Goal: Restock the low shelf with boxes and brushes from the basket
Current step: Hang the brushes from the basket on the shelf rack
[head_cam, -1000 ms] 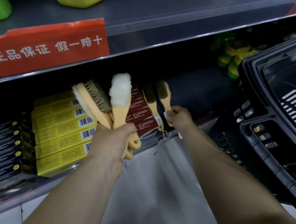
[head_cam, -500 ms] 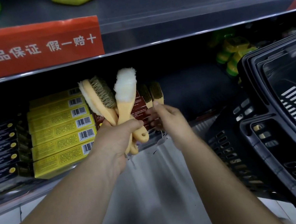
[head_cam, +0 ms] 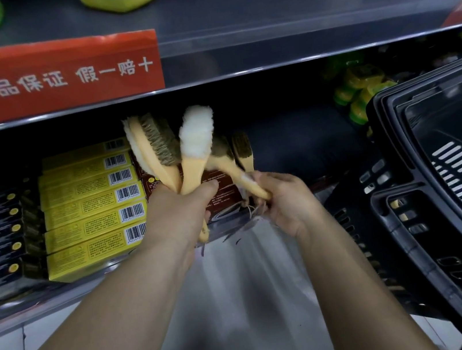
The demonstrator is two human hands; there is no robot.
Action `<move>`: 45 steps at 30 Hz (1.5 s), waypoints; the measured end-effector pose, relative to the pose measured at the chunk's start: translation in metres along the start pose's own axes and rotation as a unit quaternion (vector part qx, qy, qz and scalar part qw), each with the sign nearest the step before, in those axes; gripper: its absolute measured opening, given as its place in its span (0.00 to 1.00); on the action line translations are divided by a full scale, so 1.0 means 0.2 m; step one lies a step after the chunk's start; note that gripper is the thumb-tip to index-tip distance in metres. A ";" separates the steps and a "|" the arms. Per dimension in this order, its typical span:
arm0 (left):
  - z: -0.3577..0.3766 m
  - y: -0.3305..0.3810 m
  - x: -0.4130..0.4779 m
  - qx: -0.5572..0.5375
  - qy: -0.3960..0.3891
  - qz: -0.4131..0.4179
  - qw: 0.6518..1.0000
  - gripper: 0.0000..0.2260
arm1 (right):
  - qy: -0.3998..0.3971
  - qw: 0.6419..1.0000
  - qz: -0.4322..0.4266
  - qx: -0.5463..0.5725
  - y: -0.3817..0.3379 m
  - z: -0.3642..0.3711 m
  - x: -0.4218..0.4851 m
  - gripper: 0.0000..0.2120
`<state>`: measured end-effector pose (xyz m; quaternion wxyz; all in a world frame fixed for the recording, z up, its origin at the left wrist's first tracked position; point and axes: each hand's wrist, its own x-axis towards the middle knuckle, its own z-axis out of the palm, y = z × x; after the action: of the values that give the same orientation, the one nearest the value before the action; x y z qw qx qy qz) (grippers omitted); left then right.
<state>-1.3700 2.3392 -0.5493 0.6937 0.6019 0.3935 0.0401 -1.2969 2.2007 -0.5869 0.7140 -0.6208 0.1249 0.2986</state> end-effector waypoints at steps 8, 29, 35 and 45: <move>0.01 0.01 0.01 -0.023 -0.004 -0.037 0.999 0.07 | 0.209 0.954 -0.056 -0.209 0.01 -0.20 0.25 0.08; 0.04 0.03 0.00 -0.098 -0.077 -0.112 0.986 0.03 | 0.176 0.856 -0.122 -0.470 0.08 -0.18 0.28 0.13; 0.05 0.01 0.01 -0.109 -0.078 -0.126 0.983 0.03 | -0.129 0.975 -0.084 -0.160 0.00 0.09 -0.14 0.10; 0.08 0.04 0.01 -0.079 -0.024 -0.119 0.989 0.09 | 0.208 0.954 -0.121 -0.181 0.03 -0.23 0.17 0.04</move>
<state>-1.3557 2.3287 -0.5438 0.7479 0.4949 0.4416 -0.0265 -1.2643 2.1670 -0.6197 0.5788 -0.7983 0.1386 0.0920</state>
